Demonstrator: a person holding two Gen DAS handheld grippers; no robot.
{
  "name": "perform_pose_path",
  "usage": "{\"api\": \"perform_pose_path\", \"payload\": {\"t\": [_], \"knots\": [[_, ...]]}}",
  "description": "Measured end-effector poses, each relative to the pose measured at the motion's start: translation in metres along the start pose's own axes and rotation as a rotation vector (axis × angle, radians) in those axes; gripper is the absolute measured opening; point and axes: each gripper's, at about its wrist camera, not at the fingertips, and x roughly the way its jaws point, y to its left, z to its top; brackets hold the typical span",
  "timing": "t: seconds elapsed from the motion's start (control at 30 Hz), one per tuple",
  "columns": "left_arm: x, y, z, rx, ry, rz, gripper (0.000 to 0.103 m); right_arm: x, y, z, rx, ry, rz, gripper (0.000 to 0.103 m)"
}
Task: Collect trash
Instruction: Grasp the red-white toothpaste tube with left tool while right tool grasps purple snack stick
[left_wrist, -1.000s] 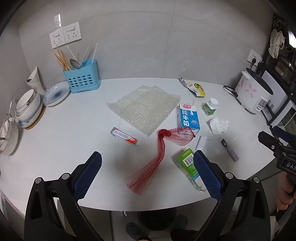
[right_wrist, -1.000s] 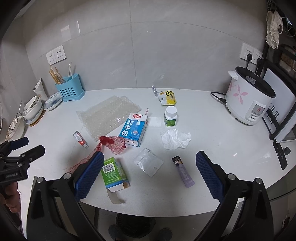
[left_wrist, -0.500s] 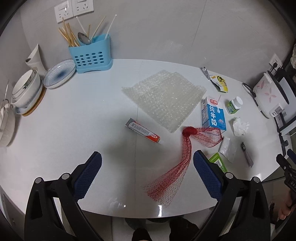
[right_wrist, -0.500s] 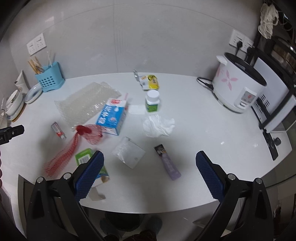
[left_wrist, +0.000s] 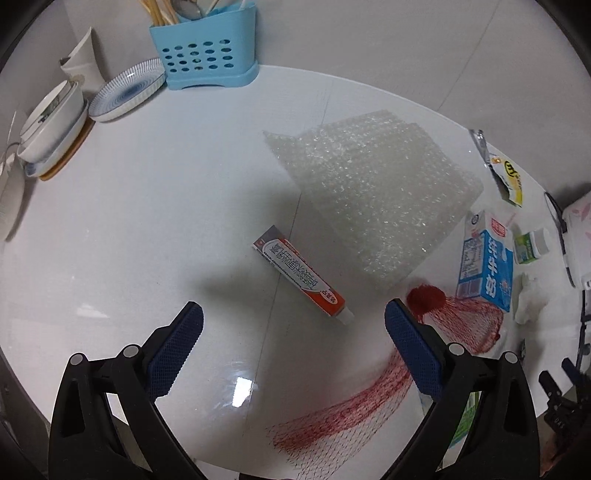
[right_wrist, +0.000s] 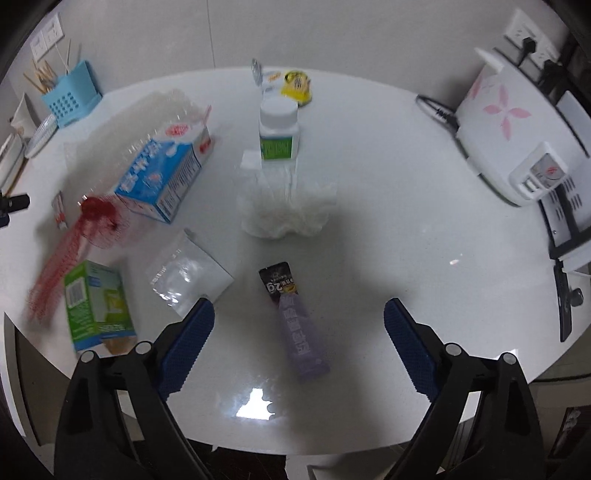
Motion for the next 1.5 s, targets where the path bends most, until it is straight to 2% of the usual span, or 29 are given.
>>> {"api": "perform_pose_path", "payload": {"t": [0.3,0.6,0.9,1.0,1.1,1.17,1.23,1.27,1.37,1.5], "knots": [[0.042,0.009,0.021,-0.123,0.091,0.081,0.094,0.036,0.006,0.011,-0.067,0.118,0.043,0.07],[0.069,0.017,0.03,-0.199,0.205,0.088,0.087,0.047,0.004,0.02,-0.08,0.18,0.05,0.057],[0.093,0.022,0.033,-0.246,0.311,0.052,0.067,0.066,-0.005,0.023,-0.061,0.23,0.061,0.042],[0.097,0.022,0.034,-0.242,0.324,0.066,0.057,0.068,-0.005,0.022,-0.057,0.245,0.059,0.037],[0.098,0.023,0.036,-0.249,0.326,0.043,0.046,0.072,-0.007,0.017,-0.049,0.257,0.052,0.034],[0.098,0.023,0.038,-0.248,0.322,0.028,0.027,0.074,-0.006,0.016,-0.043,0.264,0.047,0.033],[0.1,0.025,0.039,-0.243,0.323,0.021,0.022,0.074,-0.005,0.012,-0.042,0.267,0.064,0.024],[0.098,0.021,0.041,-0.24,0.322,0.02,0.02,0.074,-0.003,0.01,-0.042,0.273,0.071,0.019],[0.1,0.023,0.042,-0.232,0.312,0.015,0.019,0.076,0.0,0.009,-0.045,0.274,0.057,0.017],[0.092,0.025,0.031,-0.214,0.295,0.013,0.019,0.071,0.0,0.01,-0.021,0.264,0.068,0.01]]}}
